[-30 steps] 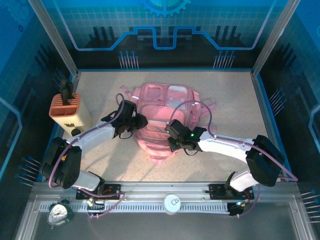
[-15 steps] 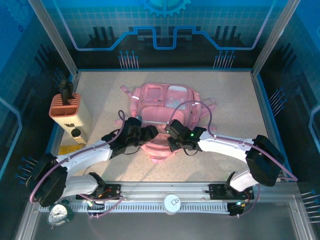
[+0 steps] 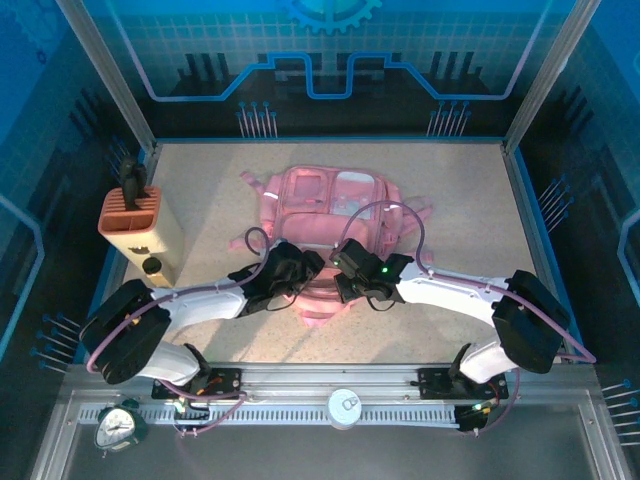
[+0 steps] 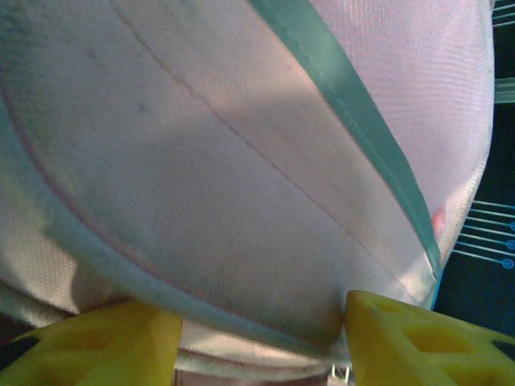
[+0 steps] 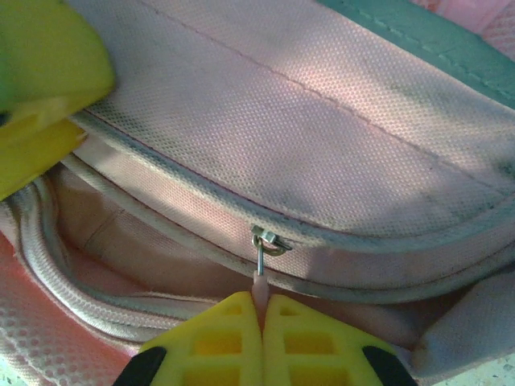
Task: Pack the student bag
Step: Zip the student bag at the center of the table.
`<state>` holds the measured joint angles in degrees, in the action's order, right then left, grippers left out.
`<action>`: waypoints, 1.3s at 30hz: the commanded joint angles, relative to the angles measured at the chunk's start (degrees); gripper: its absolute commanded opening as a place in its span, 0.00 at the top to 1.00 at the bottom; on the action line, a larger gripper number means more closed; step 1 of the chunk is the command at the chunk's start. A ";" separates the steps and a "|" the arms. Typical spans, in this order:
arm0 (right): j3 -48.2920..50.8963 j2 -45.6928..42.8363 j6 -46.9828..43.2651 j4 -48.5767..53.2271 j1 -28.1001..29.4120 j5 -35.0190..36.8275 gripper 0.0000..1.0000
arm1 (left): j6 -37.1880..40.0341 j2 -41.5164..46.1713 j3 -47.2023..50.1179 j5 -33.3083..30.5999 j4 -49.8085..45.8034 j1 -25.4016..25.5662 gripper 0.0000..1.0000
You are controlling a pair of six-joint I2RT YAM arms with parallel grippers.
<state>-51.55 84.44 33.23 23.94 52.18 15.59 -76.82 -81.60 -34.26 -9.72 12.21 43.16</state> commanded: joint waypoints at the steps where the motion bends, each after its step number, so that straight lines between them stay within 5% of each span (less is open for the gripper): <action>1: 0.85 -1.18 0.43 -0.36 0.52 -1.14 1.00 | -1.33 -2.13 -2.67 -3.70 0.20 0.30 0.55; 11: 4.99 -5.42 -1.29 1.27 -2.61 3.17 1.00 | 6.94 1.81 -4.51 -5.47 -10.54 -3.97 0.99; 22: 6.08 -5.68 -6.14 -2.13 -11.59 4.93 1.00 | 17.41 8.03 -3.66 0.69 -17.04 -12.62 1.00; 31: 3.22 -2.86 -9.50 -7.60 -18.45 4.53 1.00 | 21.91 7.12 -5.11 3.09 -18.50 -12.66 1.00; 39: 1.50 -3.86 -11.05 -7.66 -18.82 0.23 0.98 | 24.06 7.00 -6.45 4.61 -19.67 -12.66 1.00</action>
<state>-48.77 81.65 22.74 14.94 36.97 9.52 -57.39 -75.37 -39.72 -2.50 -0.84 31.90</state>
